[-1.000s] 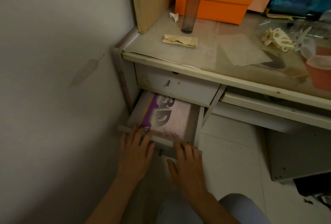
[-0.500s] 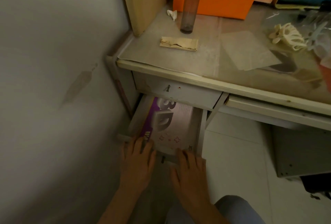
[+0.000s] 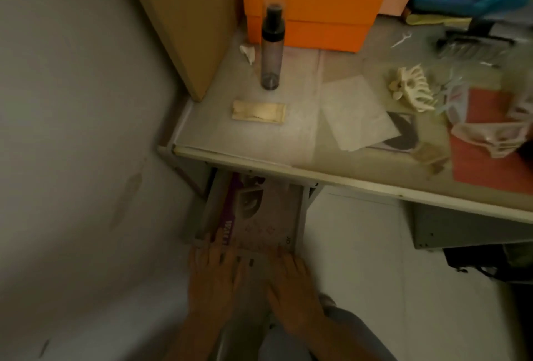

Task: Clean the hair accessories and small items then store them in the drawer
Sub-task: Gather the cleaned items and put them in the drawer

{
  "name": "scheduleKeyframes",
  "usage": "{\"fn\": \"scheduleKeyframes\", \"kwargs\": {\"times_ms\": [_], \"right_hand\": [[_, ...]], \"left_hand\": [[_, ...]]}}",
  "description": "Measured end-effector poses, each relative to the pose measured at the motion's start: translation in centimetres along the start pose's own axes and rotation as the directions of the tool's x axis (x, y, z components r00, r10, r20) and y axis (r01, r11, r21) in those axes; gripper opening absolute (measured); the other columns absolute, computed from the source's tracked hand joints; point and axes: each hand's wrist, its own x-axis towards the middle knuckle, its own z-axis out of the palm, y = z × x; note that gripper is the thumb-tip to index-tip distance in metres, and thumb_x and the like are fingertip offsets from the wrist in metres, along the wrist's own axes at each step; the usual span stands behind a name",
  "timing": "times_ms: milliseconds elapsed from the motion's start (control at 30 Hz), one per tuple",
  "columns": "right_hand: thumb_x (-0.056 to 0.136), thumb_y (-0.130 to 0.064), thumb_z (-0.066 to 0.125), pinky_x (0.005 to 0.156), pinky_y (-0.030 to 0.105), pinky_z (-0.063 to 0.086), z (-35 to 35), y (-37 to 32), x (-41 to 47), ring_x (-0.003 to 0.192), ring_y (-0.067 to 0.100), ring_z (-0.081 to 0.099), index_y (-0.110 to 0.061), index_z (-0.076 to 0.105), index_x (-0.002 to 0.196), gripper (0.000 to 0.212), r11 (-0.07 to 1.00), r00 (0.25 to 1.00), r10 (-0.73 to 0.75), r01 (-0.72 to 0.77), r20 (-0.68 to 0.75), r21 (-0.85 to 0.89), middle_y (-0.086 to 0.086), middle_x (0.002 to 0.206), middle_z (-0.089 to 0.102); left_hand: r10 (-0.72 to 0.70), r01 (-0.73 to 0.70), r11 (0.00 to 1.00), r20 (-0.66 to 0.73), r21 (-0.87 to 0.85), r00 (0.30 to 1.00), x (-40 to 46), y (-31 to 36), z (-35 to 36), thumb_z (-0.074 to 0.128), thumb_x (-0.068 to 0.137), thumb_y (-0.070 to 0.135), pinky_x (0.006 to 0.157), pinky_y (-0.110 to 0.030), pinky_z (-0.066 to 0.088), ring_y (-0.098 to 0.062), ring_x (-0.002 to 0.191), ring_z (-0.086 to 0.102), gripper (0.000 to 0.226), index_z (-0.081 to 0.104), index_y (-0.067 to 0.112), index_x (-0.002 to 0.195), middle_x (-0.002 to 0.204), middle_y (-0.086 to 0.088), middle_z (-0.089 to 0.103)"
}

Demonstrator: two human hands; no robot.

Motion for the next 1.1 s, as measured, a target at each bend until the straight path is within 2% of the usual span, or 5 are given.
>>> {"fn": "scheduleKeyframes", "kwargs": {"times_ms": [233,333,700,900,1100], "right_hand": [[0.098,-0.037,0.019,0.085,0.038,0.054,-11.7,-1.2,-1.0,0.108,0.019,0.064,-0.024,0.042,0.131,0.042,0.986,0.985,0.160,-0.162,-0.068,-0.031,0.003,0.124,0.064],[0.087,-0.036,0.037,0.087,0.041,0.053,-18.3,-0.5,-1.6,0.115,0.021,0.054,-0.023,0.045,0.131,0.046,0.976,0.962,0.214,-0.219,-0.170,-0.011,0.006,0.127,0.062],[0.078,-0.033,0.049,0.085,0.049,0.052,-31.6,12.1,-1.2,0.102,0.034,0.061,-0.012,0.046,0.134,0.060,0.865,0.830,0.483,-0.502,-0.279,0.001,0.013,0.121,0.061],[0.071,-0.027,0.077,0.083,0.048,0.052,-34.0,20.9,1.0,0.104,0.034,0.061,-0.009,0.054,0.131,0.067,0.880,0.849,0.453,-0.475,-0.272,-0.020,0.012,0.124,0.060],[0.077,-0.035,0.073,0.087,0.048,0.053,-34.5,26.8,3.2,0.110,0.033,0.060,-0.011,0.053,0.125,0.057,0.936,0.903,0.319,-0.348,-0.288,-0.057,0.012,0.126,0.060]], "left_hand": [[0.074,-0.071,0.995,0.047,-0.076,0.996,0.6,4.4,-9.2,0.029,0.090,0.039,0.097,-0.053,0.027,-0.032,0.126,0.038,0.054,0.033,0.025,0.142,0.143,-0.013,0.041],[0.108,-0.102,0.991,0.073,-0.083,0.991,2.6,7.7,-13.8,0.011,0.098,0.044,0.098,-0.053,0.026,-0.030,0.127,0.038,0.054,0.046,0.023,0.134,0.138,-0.014,0.050],[0.354,-0.345,0.934,0.113,-0.098,0.928,11.7,23.4,-19.2,0.031,0.094,0.040,0.108,-0.050,0.020,-0.031,0.132,0.038,0.050,0.050,0.022,0.137,0.145,-0.013,0.043],[0.312,-0.301,0.950,0.162,-0.087,0.936,16.8,31.4,-18.0,0.024,0.095,0.043,0.104,-0.050,0.023,-0.035,0.123,0.052,0.045,0.040,0.024,0.133,0.137,-0.015,0.052],[0.229,-0.228,0.973,0.327,-0.044,0.917,20.6,37.1,-17.7,0.006,0.098,0.048,0.095,-0.059,0.041,-0.037,0.118,0.056,0.064,0.051,0.017,0.133,0.133,-0.018,0.054]]}}
